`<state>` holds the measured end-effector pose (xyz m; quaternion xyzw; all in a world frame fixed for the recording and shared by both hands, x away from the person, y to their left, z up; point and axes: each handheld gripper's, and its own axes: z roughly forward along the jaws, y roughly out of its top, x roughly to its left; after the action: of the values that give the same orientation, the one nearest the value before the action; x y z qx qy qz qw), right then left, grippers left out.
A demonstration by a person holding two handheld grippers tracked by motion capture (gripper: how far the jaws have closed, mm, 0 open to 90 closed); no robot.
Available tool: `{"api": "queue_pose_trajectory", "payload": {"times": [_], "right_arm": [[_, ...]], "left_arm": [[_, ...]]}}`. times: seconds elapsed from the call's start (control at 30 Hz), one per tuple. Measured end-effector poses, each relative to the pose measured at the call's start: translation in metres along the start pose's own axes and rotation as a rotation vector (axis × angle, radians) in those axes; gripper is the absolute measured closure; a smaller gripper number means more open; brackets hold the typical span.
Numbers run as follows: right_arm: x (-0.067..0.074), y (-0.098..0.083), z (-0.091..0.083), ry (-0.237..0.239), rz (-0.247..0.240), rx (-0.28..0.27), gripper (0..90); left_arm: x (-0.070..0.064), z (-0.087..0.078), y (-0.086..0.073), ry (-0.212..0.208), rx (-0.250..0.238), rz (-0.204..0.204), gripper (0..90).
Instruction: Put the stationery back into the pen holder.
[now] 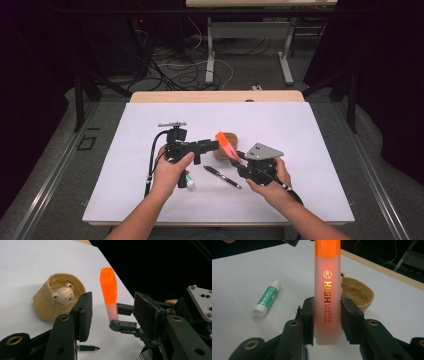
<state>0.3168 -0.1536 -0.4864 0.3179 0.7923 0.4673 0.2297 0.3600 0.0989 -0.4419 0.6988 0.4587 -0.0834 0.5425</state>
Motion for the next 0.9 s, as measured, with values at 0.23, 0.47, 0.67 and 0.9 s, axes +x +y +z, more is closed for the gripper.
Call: {"api": "queue_pose_trajectory", "payload": {"times": [0.23,0.47,0.67,0.9], "right_arm": [[0.005,0.001,0.000,0.014,-0.002,-0.007,66.3],[0.009,0.002,0.000,0.023,-0.004,-0.021,66.3],[0.009,0.002,0.000,0.027,-0.004,-0.025,66.3],[0.011,0.002,-0.001,0.037,-0.009,-0.031,66.3]], "left_arm": [[0.001,0.008,0.003,-0.011,0.009,-0.031,54.1],[-0.001,0.019,0.001,-0.005,0.025,-0.030,56.8],[-0.003,0.022,0.003,-0.010,0.025,-0.037,60.5],[-0.002,0.023,0.005,-0.002,0.043,-0.041,66.9]]}}
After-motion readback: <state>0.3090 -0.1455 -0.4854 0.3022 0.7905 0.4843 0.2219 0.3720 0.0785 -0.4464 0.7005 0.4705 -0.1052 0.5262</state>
